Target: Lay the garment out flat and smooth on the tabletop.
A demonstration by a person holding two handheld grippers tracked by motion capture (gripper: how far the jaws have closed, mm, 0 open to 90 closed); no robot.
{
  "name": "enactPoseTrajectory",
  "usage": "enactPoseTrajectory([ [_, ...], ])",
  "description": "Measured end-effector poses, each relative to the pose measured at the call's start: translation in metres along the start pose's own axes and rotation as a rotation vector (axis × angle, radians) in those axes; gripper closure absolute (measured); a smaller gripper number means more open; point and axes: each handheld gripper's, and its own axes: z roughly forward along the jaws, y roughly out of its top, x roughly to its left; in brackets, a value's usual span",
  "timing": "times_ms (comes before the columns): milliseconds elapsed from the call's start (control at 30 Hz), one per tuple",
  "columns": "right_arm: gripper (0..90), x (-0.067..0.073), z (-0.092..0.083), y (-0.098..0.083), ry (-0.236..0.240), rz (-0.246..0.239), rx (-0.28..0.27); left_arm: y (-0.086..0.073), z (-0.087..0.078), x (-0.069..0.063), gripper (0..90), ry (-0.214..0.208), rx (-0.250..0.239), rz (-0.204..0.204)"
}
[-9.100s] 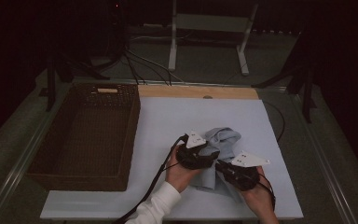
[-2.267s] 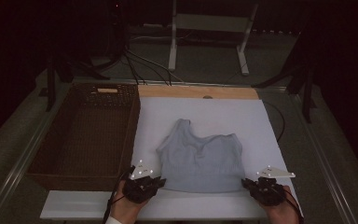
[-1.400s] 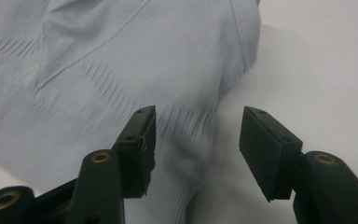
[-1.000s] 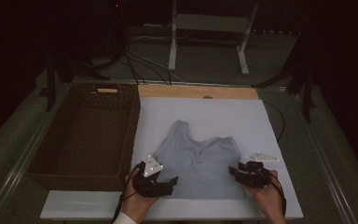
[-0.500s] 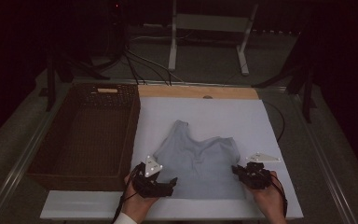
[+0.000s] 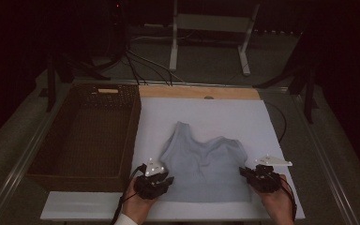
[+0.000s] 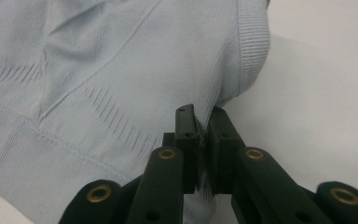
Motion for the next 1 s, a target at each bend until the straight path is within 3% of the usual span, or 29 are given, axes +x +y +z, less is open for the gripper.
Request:
enactPoseTrajectory([
  [100, 85.0, 0.002, -0.002, -0.002, 0.005, -0.004, 0.005, -0.001, -0.006, -0.001, 83.0, -0.018, 0.000, -0.007],
  [300, 84.9, 0.012, -0.004, -0.004, 0.029, -0.025, 0.016, -0.009, -0.022, -0.001, 84.3, -0.034, -0.004, -0.016],
  [600, 81.3, 0.030, -0.004, -0.008, 0.080, -0.079, 0.044, -0.023, -0.039, 0.006, 83.0, 0.008, -0.008, -0.031],
  [833, 48.2, 0.017, -0.013, 0.002, 0.026, -0.041, -0.039, -0.013, -0.044, 0.001, 49.4, -0.031, -0.129, -0.003],
  [1000, 39.6, 0.009, -0.019, 0.015, -0.005, -0.030, -0.092, -0.004, -0.040, -0.001, 36.0, -0.036, -0.162, 0.013],
])
